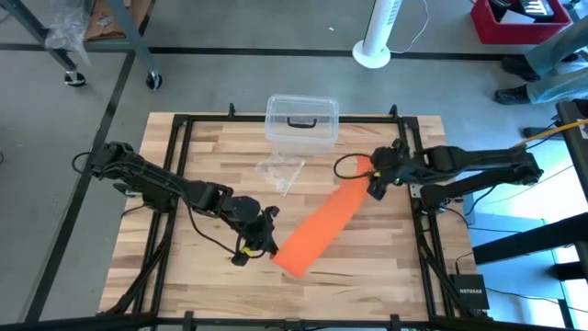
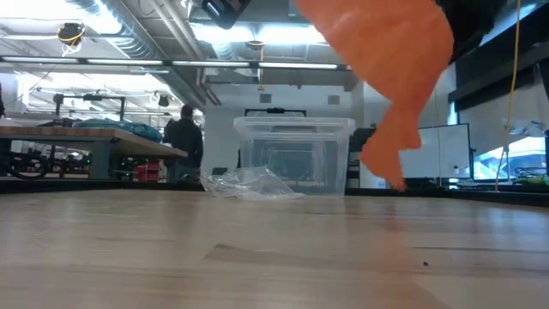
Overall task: Roll bandage
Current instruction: Roll the orange bandage
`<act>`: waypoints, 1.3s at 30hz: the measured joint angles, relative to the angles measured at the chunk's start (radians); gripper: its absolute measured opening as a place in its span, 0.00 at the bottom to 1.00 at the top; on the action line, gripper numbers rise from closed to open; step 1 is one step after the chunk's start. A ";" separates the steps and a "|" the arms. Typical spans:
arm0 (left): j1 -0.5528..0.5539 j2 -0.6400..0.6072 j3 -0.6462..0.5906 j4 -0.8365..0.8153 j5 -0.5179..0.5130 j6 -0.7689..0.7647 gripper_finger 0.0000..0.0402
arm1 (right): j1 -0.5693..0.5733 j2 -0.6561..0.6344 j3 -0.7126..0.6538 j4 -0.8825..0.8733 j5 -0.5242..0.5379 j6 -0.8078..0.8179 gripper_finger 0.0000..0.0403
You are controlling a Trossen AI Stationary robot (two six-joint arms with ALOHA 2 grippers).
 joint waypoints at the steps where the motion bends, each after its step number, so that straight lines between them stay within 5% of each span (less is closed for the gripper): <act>1: 0.001 0.000 0.000 0.001 -0.006 0.000 0.02 | -0.001 0.000 0.029 -0.005 -0.084 0.034 0.67; 5: 0.001 0.000 -0.001 0.001 -0.019 -0.006 0.02 | -0.012 0.000 0.115 0.030 -0.310 0.079 0.73; 10: 0.001 0.000 -0.001 0.002 -0.025 -0.010 0.02 | -0.012 -0.001 0.161 0.028 -0.185 0.147 0.74; 16: -0.006 -0.007 -0.002 0.180 -0.033 0.012 0.02 | 0.053 -0.001 0.146 0.032 -0.216 0.110 0.74; 21: -0.004 -0.055 0.036 0.319 -0.219 0.013 0.02 | 0.219 -0.005 0.107 0.151 -0.050 0.052 0.74; 23: 0.001 -0.070 0.078 0.311 -0.293 0.020 0.02 | 0.289 -0.005 0.105 0.209 0.005 0.020 0.74; 29: 0.017 -0.078 0.287 0.257 -0.298 0.094 0.02 | 0.452 -0.005 0.106 0.421 0.082 -0.104 0.74; 39: 0.075 -0.078 0.403 0.227 -0.413 0.161 0.02 | 0.472 0.014 0.108 0.628 0.127 -0.192 0.74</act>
